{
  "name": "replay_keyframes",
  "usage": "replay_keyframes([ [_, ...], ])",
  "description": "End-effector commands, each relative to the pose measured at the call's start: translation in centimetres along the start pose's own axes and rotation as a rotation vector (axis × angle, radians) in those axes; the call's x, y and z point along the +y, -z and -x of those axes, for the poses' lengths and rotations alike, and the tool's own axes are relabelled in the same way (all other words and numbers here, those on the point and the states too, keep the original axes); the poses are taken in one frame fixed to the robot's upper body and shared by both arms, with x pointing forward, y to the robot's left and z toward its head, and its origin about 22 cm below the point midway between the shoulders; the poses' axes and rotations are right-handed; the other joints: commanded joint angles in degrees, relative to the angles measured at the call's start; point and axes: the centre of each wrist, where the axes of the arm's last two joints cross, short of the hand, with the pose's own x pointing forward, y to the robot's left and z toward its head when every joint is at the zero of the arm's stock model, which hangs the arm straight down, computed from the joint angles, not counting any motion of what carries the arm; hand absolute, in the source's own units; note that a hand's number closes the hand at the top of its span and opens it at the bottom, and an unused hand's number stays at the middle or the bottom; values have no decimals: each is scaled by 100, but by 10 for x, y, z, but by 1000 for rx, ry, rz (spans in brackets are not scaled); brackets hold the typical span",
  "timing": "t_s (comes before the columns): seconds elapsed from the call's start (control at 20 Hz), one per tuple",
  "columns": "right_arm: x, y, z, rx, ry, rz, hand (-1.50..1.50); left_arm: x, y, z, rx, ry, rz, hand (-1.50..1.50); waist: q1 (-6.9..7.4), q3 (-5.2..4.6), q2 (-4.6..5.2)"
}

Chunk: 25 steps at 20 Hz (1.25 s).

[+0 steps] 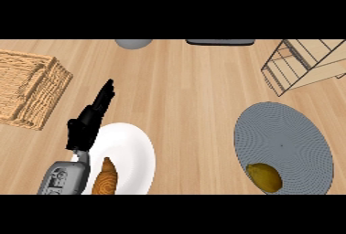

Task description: Pick the pear from the placemat and place it in the tiered shelf

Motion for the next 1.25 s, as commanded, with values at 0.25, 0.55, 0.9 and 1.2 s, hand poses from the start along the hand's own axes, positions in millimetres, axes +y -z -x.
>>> replay_keyframes([
  [0.25, -98, 11, -21, 108, 193, 211, -150, -3, -5, -10, -17, -6, -12, 0, 19, 6, 14],
  [0.55, -180, -7, -14, 290, 95, 196, -150, -12, -10, 7, -12, -1, 5, 0, -12, 11, 46],
  [0.9, -259, -45, -1, 332, -22, 114, -150, -1, -16, 4, -9, 0, -18, 0, -53, 38, 40],
  [1.2, -291, -68, 9, 321, 0, 51, -150, 6, -12, 4, 13, 3, -35, 0, -140, 50, 26],
])
